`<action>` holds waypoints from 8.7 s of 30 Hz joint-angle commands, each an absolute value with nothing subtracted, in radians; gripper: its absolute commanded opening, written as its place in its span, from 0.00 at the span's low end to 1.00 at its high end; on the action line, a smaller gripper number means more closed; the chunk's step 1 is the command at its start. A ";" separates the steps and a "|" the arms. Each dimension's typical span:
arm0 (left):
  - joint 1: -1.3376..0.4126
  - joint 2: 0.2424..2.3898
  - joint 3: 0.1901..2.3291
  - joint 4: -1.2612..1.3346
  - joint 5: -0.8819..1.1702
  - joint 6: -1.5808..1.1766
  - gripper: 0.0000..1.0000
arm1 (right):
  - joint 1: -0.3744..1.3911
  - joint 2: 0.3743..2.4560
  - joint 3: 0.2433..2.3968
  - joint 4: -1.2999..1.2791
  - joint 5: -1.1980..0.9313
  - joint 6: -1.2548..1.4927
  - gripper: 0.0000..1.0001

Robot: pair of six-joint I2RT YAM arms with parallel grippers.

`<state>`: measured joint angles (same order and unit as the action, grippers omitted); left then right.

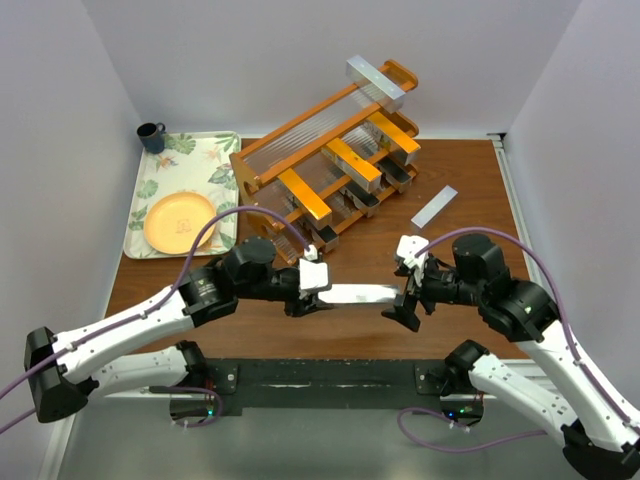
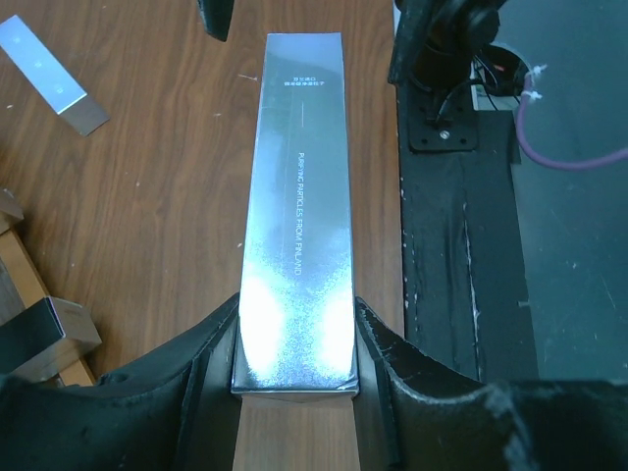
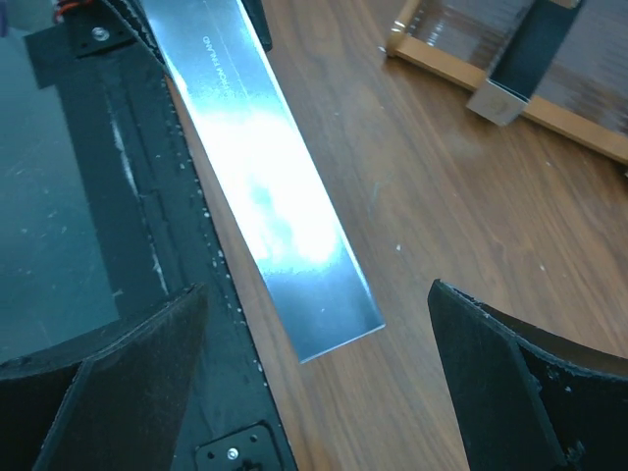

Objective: Place and organize the toothpastes onto the shelf

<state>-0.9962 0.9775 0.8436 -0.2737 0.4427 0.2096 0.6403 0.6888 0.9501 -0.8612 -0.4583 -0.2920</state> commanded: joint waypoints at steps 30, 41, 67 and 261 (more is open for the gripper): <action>-0.848 0.936 0.925 -0.204 0.725 0.200 0.00 | 0.667 0.741 0.973 -0.858 -0.643 -0.423 0.70; -0.831 0.951 0.899 -0.152 0.752 0.161 0.00 | 0.667 0.722 0.936 -0.743 -0.643 -0.382 0.53; -0.788 0.776 0.733 0.069 0.349 0.133 0.90 | 0.667 0.779 0.974 -0.660 -0.597 -0.299 0.02; -0.431 0.474 0.571 0.221 -0.407 -0.107 0.95 | 0.227 1.260 0.701 0.071 0.653 0.580 0.31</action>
